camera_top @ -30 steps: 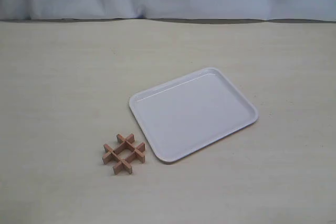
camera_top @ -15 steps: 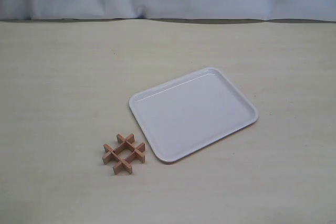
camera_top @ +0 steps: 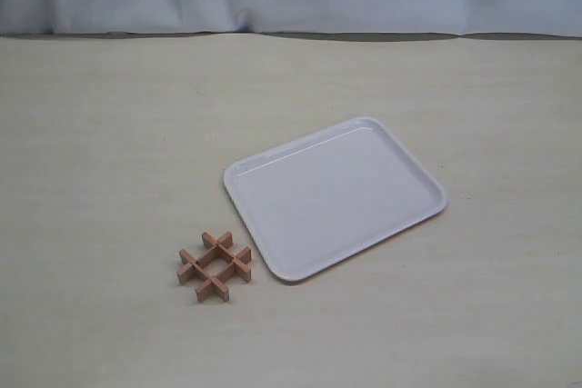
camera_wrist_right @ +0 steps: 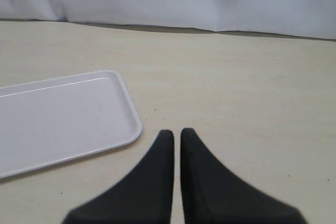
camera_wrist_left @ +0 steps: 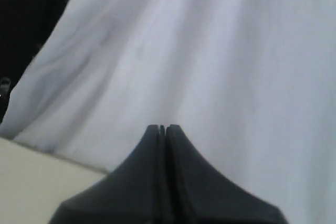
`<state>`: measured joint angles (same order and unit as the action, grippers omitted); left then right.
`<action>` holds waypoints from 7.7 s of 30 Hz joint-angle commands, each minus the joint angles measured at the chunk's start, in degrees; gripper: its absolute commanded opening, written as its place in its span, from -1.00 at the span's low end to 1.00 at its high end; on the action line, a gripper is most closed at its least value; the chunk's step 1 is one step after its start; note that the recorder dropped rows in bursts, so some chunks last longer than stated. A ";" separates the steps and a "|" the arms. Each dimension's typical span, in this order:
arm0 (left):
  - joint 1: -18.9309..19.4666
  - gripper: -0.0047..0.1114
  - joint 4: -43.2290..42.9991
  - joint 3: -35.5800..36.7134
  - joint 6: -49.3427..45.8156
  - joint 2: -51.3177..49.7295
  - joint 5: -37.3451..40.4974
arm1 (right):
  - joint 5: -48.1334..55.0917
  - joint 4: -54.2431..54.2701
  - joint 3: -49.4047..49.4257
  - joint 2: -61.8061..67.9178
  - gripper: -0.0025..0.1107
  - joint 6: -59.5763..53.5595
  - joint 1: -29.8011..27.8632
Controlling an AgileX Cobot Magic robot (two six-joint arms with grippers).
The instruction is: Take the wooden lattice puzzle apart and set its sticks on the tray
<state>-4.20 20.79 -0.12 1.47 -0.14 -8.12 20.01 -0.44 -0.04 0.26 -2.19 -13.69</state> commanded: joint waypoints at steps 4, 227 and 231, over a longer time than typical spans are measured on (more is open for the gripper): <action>-0.49 -0.92 0.99 0.12 16.34 0.14 -24.21 | -0.22 -0.04 0.04 -0.26 -0.88 0.04 -0.22; -30.32 -0.92 2.00 -63.55 -96.01 -107.81 23.86 | -0.22 -0.04 0.04 -0.26 -0.88 0.04 -0.22; -34.65 -0.92 2.42 -63.55 -96.01 -112.22 11.64 | -0.22 -0.04 0.04 -0.26 -0.88 0.04 -0.22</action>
<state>-36.26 21.81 -63.43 -95.12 -109.42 12.05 20.01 -0.44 -0.04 0.26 -2.19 -13.69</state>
